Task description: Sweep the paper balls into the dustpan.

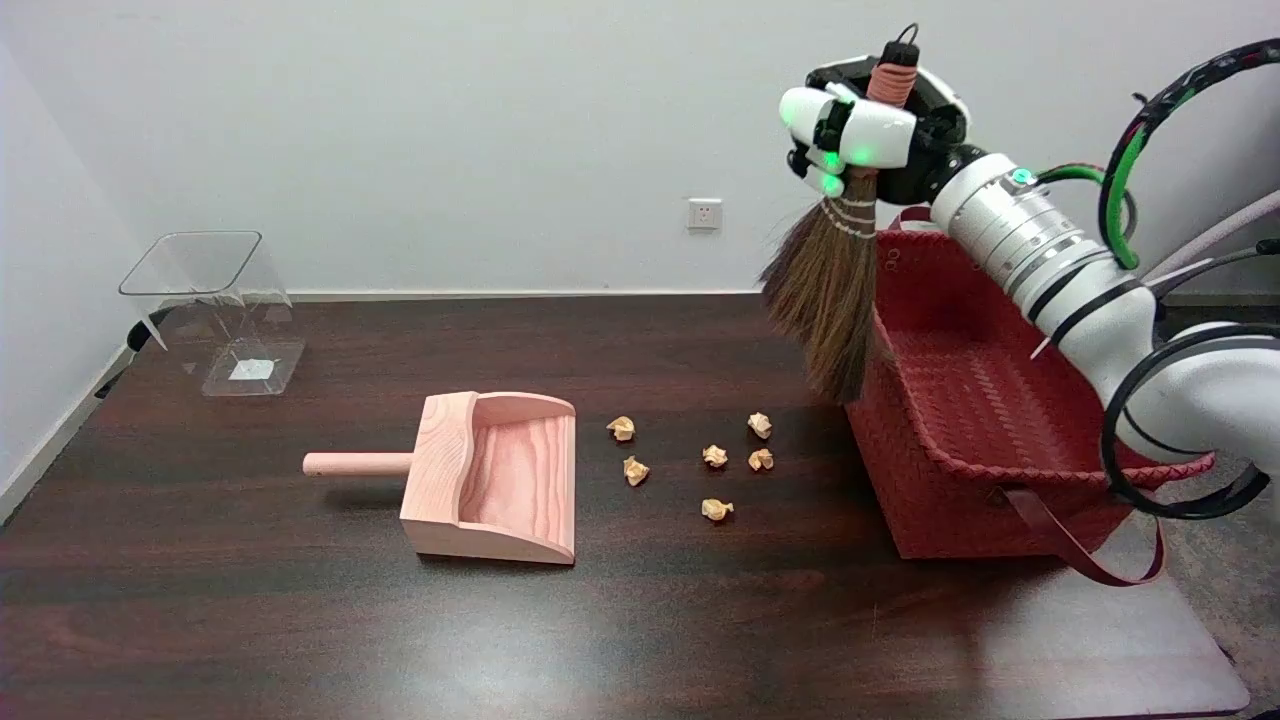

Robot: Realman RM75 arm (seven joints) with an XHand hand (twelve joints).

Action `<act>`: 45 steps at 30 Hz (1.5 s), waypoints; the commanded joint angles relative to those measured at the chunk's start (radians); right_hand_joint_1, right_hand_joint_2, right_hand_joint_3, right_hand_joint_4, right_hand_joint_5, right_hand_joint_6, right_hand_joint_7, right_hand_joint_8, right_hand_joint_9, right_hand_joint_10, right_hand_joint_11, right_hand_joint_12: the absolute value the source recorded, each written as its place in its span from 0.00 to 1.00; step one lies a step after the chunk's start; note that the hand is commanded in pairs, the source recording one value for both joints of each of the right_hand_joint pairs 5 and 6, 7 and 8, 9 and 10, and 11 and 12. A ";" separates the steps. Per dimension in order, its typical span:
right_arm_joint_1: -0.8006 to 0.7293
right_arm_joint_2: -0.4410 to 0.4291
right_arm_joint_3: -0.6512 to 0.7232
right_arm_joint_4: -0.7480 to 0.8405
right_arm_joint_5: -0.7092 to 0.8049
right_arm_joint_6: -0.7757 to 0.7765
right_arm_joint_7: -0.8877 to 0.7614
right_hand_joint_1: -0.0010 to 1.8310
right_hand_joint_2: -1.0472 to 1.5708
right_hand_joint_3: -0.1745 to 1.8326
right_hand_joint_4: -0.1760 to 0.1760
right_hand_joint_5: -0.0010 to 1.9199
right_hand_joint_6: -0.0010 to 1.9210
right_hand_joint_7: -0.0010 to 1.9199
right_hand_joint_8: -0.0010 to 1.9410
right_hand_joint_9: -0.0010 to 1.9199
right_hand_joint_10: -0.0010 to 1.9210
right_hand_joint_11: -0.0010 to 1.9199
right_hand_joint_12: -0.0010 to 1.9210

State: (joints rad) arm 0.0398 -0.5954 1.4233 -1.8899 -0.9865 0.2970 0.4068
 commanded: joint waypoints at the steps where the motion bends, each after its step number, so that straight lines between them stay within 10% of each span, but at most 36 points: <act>1: -0.044 -0.031 -0.109 0.022 0.018 0.054 0.005 0.74 0.71 0.60 0.50 1.00 1.00 1.00 0.99 1.00 1.00 1.00 1.00; 45: -0.159 -0.266 -0.214 0.045 -0.194 0.277 0.000 0.74 0.69 0.60 0.50 1.00 1.00 1.00 0.99 1.00 1.00 1.00 1.00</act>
State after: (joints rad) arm -0.1111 -0.7492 1.2253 -1.8636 -1.1132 0.5610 0.4142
